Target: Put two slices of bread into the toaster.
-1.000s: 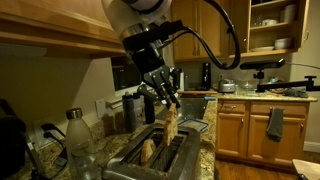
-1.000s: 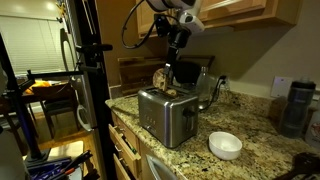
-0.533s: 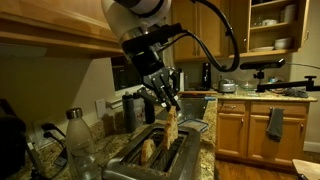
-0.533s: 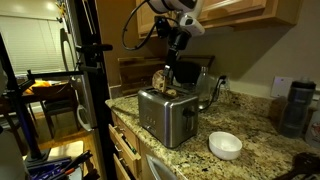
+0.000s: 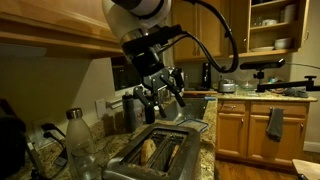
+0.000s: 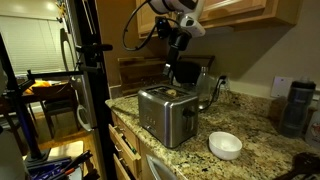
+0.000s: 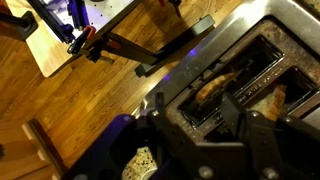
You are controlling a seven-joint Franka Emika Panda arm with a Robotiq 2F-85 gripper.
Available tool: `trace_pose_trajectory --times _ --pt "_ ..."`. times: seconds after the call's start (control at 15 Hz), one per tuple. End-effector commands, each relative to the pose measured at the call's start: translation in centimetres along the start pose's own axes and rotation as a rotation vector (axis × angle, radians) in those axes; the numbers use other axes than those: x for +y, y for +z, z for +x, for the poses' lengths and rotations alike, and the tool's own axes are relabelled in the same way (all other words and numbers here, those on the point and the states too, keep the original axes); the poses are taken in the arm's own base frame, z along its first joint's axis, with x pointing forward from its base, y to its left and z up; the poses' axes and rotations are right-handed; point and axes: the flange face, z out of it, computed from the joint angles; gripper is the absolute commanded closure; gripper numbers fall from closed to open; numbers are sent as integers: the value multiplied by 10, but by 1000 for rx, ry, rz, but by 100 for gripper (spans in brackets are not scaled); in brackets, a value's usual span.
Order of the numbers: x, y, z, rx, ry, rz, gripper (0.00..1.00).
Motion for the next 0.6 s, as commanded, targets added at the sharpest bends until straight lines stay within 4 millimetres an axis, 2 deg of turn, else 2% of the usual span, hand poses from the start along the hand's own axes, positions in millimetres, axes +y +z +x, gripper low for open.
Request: trace_pose_trajectory --times 0.0,0.07,0.27,0.53 --pt "6 -5 -9 9 -28 32 7" --pt "0 -1 -1 2 -8 2 26" --pt "-1 -2 -1 2 -14 5 7" --pt "-1 -2 -1 2 -17 5 7"
